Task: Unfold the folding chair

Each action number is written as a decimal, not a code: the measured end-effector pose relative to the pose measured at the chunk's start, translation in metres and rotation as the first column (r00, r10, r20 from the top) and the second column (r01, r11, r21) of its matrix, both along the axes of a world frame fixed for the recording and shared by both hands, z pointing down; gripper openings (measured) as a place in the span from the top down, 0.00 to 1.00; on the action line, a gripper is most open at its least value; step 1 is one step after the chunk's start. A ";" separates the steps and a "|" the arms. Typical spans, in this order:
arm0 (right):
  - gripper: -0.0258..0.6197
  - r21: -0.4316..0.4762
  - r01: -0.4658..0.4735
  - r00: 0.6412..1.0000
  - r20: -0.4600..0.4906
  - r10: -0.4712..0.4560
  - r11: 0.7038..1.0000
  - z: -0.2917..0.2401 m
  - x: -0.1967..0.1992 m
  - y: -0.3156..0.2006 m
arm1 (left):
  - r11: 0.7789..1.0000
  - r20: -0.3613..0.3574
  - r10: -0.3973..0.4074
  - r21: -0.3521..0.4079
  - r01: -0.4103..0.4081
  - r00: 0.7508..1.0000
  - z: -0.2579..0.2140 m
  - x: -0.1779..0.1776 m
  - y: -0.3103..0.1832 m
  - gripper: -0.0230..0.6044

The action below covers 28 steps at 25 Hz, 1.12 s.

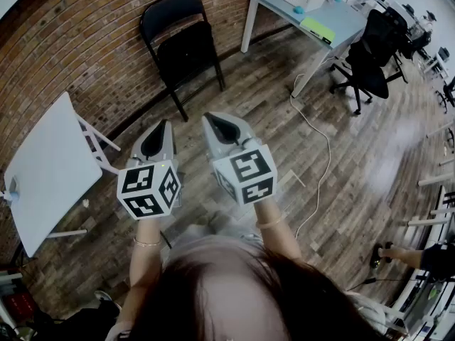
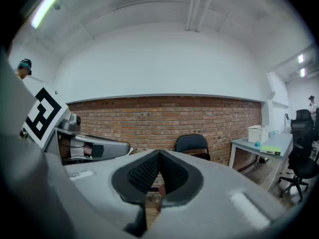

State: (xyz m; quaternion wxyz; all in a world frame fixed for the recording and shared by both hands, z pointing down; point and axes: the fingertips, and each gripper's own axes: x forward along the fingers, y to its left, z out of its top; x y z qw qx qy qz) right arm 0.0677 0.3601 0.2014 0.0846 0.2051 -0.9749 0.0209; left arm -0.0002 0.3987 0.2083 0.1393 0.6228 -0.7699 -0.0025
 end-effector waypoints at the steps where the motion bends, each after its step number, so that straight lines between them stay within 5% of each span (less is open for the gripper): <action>1: 0.96 0.011 -0.003 1.000 -0.006 0.003 1.000 0.002 0.001 -0.003 | 1.000 0.003 0.000 -0.001 0.000 1.000 0.001 0.000 -0.004 0.96; 18: 0.96 0.041 0.065 0.998 -0.011 -0.065 0.997 0.010 0.011 -0.047 | 0.997 0.012 -0.074 0.005 0.073 0.997 0.004 0.013 -0.045 0.96; 28: 0.96 0.025 0.114 0.993 -0.027 -0.114 0.993 0.022 -0.020 -0.057 | 0.996 0.000 -0.091 -0.017 0.091 0.996 0.017 -0.010 -0.058 0.96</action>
